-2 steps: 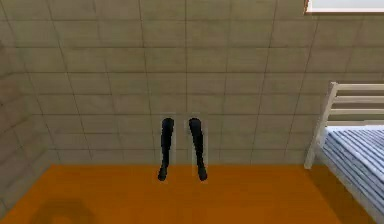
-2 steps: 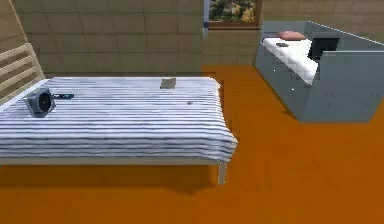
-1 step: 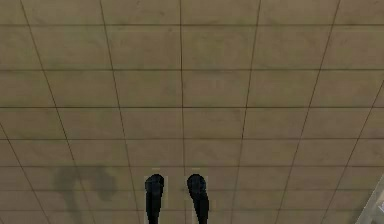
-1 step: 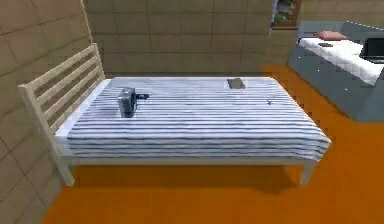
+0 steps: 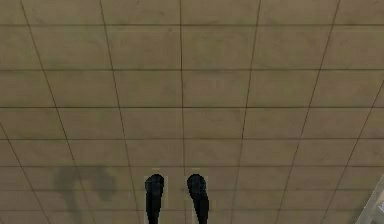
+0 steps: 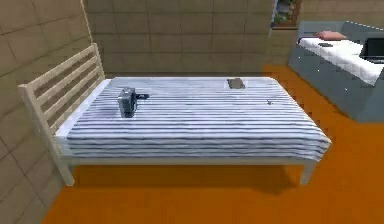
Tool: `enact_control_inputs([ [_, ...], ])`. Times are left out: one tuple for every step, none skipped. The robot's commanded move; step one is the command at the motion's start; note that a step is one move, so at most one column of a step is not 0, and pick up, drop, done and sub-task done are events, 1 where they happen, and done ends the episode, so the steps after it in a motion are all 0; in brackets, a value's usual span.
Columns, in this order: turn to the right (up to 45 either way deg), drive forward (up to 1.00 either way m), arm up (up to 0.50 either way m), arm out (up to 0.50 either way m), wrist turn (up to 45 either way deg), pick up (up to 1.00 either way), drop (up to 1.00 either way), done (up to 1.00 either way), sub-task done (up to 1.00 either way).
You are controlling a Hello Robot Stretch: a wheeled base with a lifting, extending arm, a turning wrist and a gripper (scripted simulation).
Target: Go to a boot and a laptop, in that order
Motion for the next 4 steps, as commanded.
enact_control_inputs([
  [45.0,0.00,0.00,0.00,0.0,0.00,0.00,0.00,0.00],
  [45.0,0.00,0.00,0.00,0.0,0.00,0.00,0.00,0.00],
  [45.0,0.00,0.00,0.00,0.0,0.00,0.00,0.00,0.00],
  [21.0,0.00,0.00,0.00,0.0,0.00,0.00,0.00,0.00],
])
